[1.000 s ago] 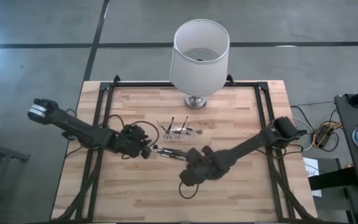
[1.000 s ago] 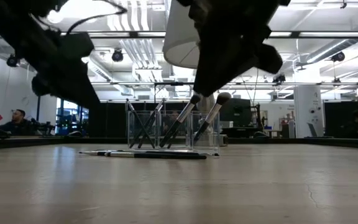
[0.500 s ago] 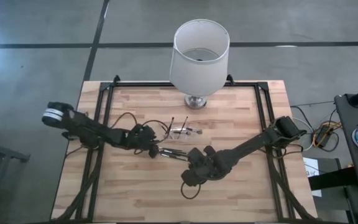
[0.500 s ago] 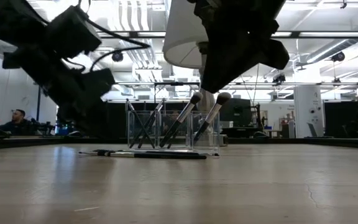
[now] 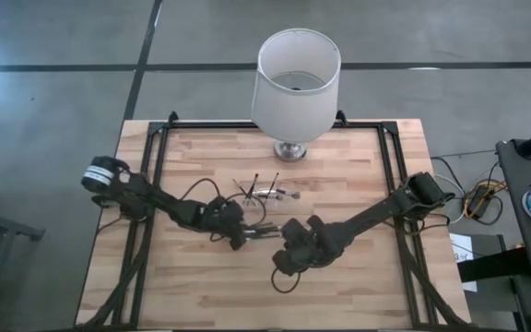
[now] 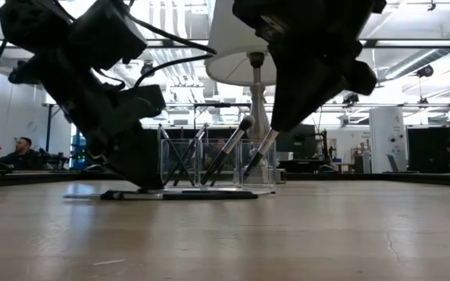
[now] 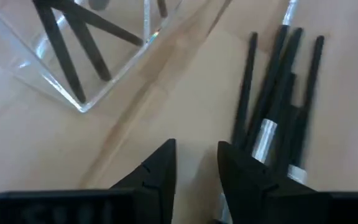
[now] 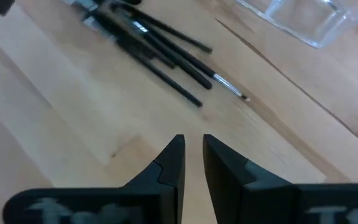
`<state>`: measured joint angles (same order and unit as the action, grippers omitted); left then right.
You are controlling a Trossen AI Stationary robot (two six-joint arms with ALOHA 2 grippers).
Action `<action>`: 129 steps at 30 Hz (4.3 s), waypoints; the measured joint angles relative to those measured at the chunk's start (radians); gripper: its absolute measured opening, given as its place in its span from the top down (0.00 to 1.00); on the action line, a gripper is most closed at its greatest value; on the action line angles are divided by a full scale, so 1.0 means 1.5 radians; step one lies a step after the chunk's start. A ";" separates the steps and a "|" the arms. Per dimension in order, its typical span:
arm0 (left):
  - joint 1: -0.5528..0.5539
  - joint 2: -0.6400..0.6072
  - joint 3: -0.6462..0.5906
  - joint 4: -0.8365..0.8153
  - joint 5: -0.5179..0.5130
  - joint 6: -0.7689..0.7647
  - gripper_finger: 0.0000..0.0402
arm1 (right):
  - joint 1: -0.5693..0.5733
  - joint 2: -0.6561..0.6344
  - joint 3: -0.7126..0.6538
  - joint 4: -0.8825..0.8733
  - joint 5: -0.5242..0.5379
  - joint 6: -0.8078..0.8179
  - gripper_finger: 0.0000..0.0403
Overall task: Put items in baskets/containers
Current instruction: Put the eyeshadow brush into the transparent organizer
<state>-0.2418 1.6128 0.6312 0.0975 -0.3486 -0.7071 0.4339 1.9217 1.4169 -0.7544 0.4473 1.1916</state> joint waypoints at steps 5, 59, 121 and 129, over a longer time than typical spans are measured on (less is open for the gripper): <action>-0.029 0.038 0.027 0.000 -0.016 -0.029 0.72 | 0.004 0.000 -0.016 0.003 0.000 0.033 0.87; -0.104 0.040 0.056 -0.060 -0.026 -0.110 0.72 | 0.000 0.119 0.082 0.064 -0.190 -0.673 0.64; -0.108 -0.064 0.056 -0.099 -0.053 -0.123 0.72 | -0.041 0.206 0.130 0.133 -0.435 -0.669 0.98; -0.145 -0.156 0.055 -0.223 -0.105 -0.150 0.72 | -0.043 0.186 0.128 0.151 -0.408 -0.611 0.99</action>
<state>-0.4596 1.3789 0.7143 -0.2376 -0.5064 -0.9314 0.3698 2.2002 1.6089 -0.5278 -0.1651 0.2754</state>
